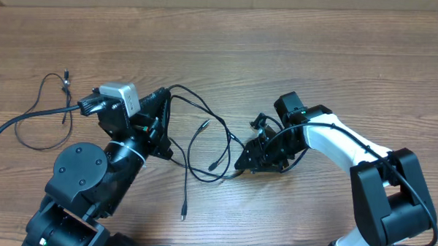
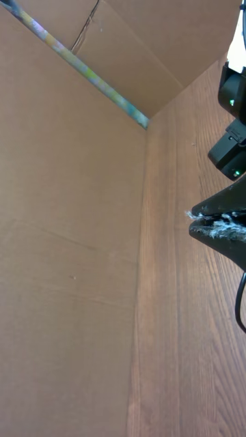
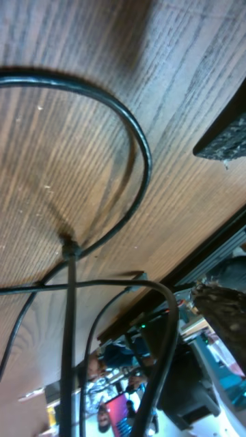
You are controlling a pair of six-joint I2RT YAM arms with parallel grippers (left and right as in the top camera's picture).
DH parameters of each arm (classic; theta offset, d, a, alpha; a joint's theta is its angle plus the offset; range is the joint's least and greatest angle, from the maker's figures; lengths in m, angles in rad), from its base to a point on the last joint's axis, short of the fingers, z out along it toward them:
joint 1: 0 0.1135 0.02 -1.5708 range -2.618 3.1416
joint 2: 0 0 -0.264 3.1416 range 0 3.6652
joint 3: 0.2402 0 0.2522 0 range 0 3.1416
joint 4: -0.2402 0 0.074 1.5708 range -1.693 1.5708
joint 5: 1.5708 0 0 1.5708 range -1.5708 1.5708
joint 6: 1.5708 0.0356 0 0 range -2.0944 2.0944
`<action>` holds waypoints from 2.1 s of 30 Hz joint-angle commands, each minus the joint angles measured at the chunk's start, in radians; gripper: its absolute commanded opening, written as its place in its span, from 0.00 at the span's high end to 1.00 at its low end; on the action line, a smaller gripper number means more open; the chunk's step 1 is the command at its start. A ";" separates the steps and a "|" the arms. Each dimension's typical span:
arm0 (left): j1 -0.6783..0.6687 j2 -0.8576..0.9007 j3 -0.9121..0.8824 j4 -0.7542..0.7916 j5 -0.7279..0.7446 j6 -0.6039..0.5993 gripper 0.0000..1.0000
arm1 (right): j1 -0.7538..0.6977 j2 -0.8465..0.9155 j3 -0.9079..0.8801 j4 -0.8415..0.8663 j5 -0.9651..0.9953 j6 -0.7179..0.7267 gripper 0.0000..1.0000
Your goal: Untangle cables
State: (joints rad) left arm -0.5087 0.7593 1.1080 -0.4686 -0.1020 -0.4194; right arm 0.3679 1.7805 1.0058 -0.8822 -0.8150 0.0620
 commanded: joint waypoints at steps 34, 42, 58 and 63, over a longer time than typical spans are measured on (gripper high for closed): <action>0.005 -0.008 0.023 0.012 -0.048 -0.015 0.96 | 0.102 0.005 -0.012 0.363 0.343 0.365 0.92; 0.005 -0.007 0.023 0.009 -0.048 -0.014 0.96 | 0.103 0.005 -0.012 0.281 0.311 0.310 0.52; 0.005 0.006 0.023 0.001 -0.048 -0.015 0.96 | 0.037 -0.019 0.032 0.025 -0.058 -0.038 0.37; 0.005 0.027 0.023 0.000 -0.047 -0.015 0.96 | 0.075 -0.019 0.029 0.091 -0.084 -0.008 0.41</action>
State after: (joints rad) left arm -0.5087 0.7734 1.1080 -0.4717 -0.1329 -0.4194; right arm 0.4160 1.7805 1.0115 -0.8185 -0.8360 0.0723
